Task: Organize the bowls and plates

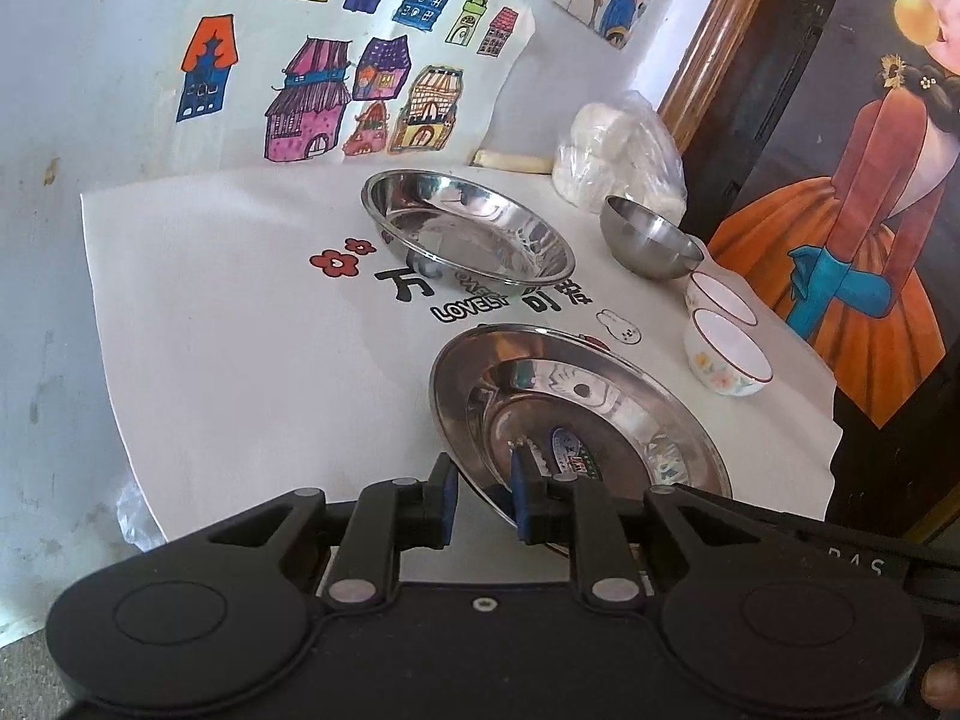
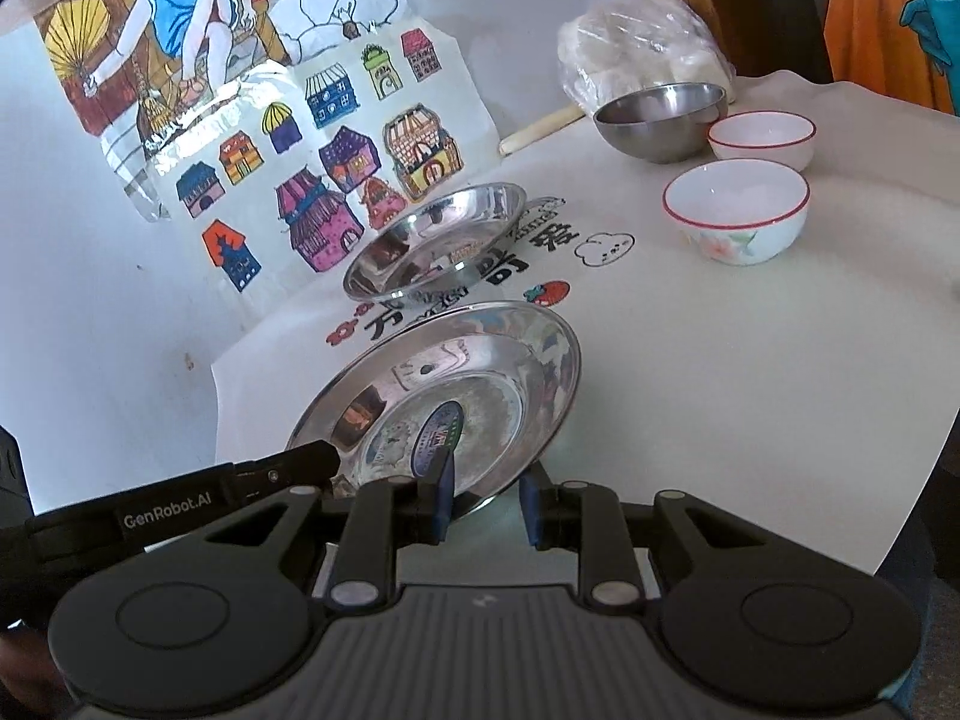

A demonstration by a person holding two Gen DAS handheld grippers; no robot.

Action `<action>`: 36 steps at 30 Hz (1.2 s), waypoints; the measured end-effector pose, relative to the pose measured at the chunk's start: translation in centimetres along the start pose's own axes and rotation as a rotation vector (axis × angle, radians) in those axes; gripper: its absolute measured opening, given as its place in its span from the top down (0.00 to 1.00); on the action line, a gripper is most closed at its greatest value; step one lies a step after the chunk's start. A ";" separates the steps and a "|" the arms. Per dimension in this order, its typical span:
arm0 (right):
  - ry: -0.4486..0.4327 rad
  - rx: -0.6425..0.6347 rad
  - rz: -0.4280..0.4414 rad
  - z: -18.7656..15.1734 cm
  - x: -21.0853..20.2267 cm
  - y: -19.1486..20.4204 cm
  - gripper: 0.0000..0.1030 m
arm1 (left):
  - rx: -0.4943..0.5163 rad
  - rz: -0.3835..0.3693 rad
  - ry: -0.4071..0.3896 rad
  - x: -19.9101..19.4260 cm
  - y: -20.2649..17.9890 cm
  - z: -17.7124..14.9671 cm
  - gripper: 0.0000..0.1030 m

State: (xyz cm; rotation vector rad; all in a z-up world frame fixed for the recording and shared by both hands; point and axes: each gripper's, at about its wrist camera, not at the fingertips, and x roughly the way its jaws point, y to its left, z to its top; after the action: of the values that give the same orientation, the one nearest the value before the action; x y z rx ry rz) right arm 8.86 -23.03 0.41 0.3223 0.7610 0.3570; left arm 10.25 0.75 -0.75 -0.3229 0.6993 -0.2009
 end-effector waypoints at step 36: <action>-0.042 0.016 -0.065 -0.2 0.3 -0.4 0.42 | -0.006 0.044 -0.051 0.0 0.6 0.3 0.26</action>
State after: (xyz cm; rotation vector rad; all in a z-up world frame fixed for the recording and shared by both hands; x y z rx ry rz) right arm 9.00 -23.18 -0.05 0.3188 0.7319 0.2825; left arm 10.51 1.38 -0.79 -0.3175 0.6560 -0.1484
